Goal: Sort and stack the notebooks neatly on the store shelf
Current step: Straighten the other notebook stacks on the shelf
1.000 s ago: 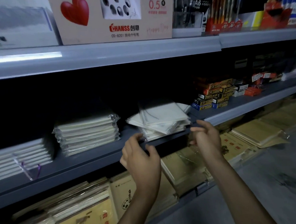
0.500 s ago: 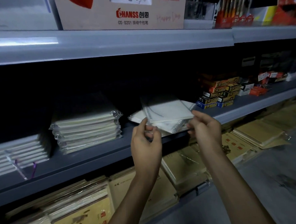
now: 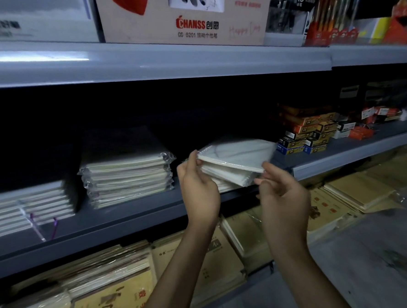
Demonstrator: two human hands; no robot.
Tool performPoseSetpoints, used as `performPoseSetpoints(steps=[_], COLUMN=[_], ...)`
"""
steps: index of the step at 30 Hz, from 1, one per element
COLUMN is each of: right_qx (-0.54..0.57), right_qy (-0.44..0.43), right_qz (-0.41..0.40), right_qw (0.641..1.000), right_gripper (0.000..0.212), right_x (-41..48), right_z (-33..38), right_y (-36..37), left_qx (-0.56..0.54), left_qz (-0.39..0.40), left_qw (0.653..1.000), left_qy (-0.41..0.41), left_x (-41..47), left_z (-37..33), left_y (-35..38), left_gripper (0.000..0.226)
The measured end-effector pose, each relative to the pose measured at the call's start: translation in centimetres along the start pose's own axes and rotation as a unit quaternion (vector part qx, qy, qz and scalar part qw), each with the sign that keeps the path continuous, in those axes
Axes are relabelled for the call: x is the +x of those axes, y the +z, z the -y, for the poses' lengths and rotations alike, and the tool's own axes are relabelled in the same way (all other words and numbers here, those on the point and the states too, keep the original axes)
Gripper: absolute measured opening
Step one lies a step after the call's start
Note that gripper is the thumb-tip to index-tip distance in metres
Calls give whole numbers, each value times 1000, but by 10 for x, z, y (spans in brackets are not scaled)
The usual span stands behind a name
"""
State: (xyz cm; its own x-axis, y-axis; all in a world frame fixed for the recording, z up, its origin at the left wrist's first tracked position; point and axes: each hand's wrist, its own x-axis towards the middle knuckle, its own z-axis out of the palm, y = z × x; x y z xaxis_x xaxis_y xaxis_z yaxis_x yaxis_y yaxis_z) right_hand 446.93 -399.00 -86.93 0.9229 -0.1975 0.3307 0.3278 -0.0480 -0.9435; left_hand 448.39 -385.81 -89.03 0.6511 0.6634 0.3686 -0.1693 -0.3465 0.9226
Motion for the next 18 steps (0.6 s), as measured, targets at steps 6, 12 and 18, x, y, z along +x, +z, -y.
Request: performPoseSetpoints(steps=[6, 12, 18], right_qx=[-56, -91, -29], right_qy=[-6, -3, 54], right_qz=[74, 74, 45], right_qw=[996, 993, 997], right_gripper=[44, 46, 47], right_x=[-5, -5, -7], right_z=[-4, -8, -11], right_y=[1, 1, 10], left_qx=[23, -1, -17], left_qz=[44, 44, 19], left_qw=[997, 996, 996], left_qy=[-63, -83, -89], left_x=[7, 11, 10], left_z=[12, 11, 4], left_y=[-1, -5, -5], left_gripper=[68, 80, 71])
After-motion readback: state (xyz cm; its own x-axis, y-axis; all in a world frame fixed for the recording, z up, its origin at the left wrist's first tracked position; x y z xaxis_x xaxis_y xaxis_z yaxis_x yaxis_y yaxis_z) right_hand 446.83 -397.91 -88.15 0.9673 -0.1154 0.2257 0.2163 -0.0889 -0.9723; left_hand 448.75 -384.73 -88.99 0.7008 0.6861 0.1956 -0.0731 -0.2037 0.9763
